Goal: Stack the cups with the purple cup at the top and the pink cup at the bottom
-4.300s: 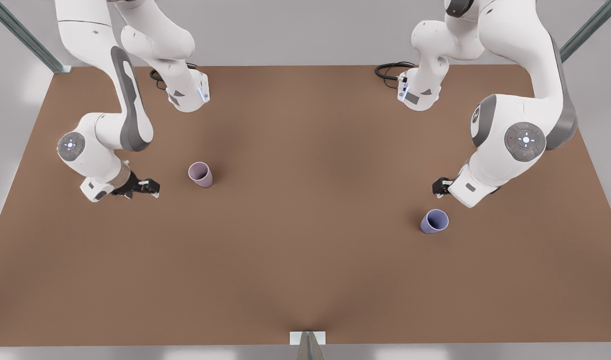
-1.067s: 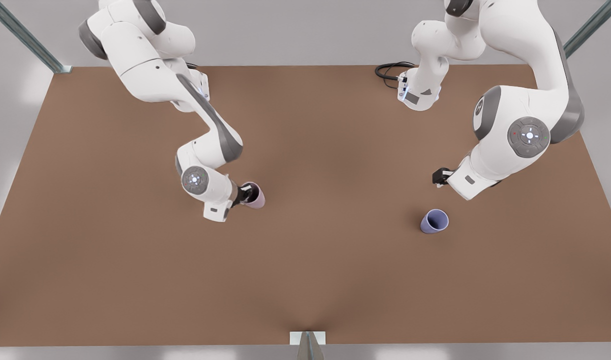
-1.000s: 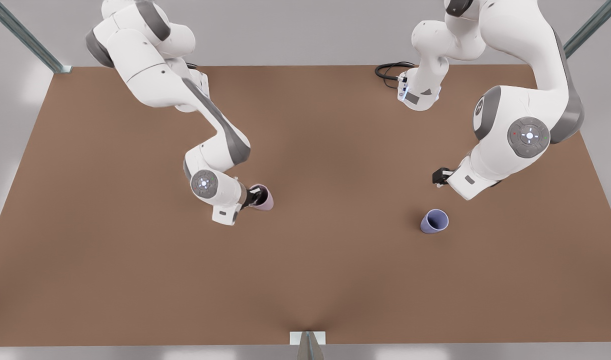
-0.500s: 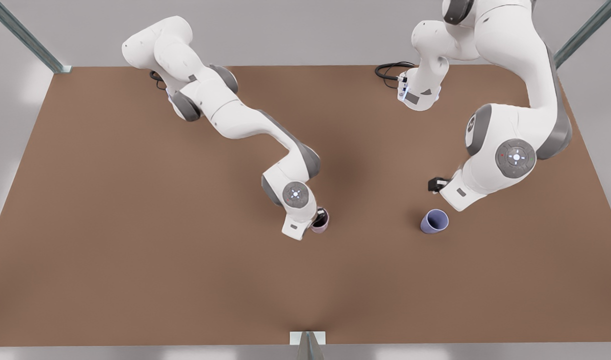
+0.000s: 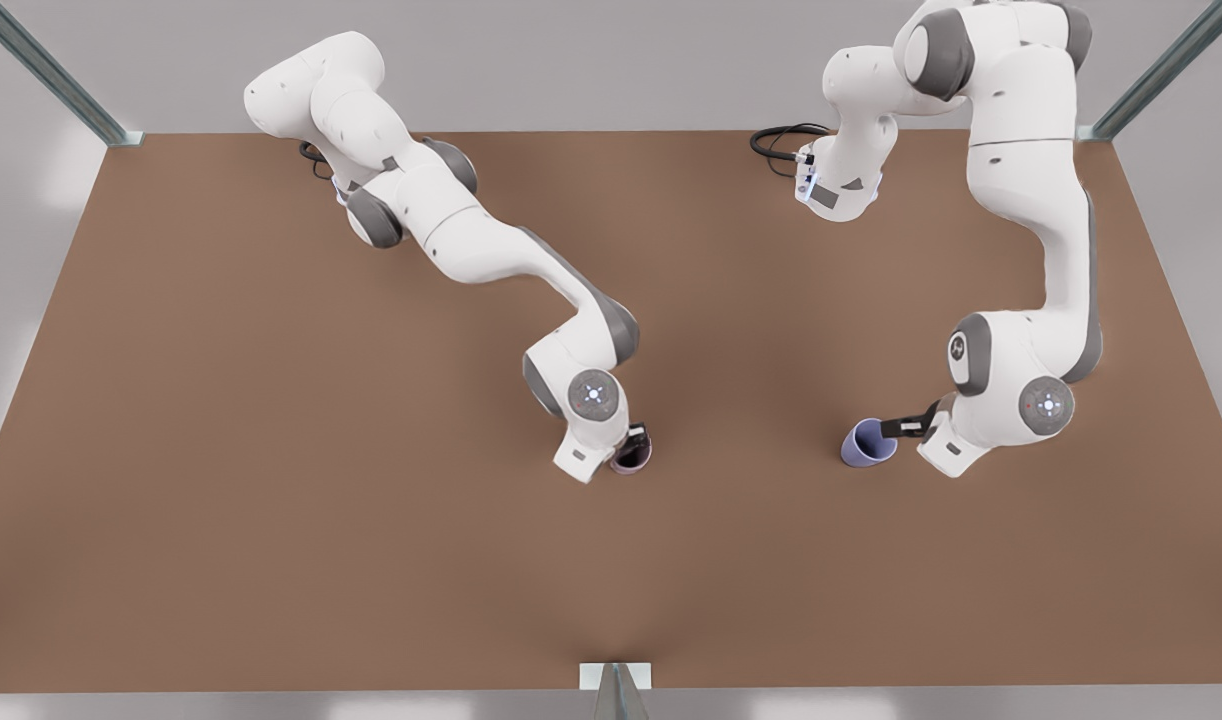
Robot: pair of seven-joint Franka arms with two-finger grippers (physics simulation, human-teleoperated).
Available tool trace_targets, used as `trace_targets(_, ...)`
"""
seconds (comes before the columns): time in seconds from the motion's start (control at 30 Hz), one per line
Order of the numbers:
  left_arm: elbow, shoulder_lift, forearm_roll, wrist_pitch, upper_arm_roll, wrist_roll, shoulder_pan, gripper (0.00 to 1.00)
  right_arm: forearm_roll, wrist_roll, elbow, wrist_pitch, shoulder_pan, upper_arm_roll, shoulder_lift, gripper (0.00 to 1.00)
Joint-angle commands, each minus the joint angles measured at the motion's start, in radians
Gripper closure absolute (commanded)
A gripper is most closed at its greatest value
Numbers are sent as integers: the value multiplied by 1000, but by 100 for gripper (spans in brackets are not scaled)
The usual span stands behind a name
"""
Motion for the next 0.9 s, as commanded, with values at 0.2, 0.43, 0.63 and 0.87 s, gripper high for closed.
trace_targets(0.2, -45, 51, -15, 200, -4, 70, 0, 0, 58, 49, 50, -135, -10, -3, -56, 0)
trace_targets(0.43, -62, 55, -17, 199, -9, 55, -1, 59, -118, -258, -938, -48, -501, -14, -1020, 0)
trace_targets(0.63, -64, 65, -30, 197, -46, 44, -6, 69, -63, -566, -987, -77, -622, -19, -1086, 0)
trace_targets(0.87, -42, 48, -30, 185, -46, 43, -12, 79, -90, -552, -987, -35, -605, -8, -1057, 0)
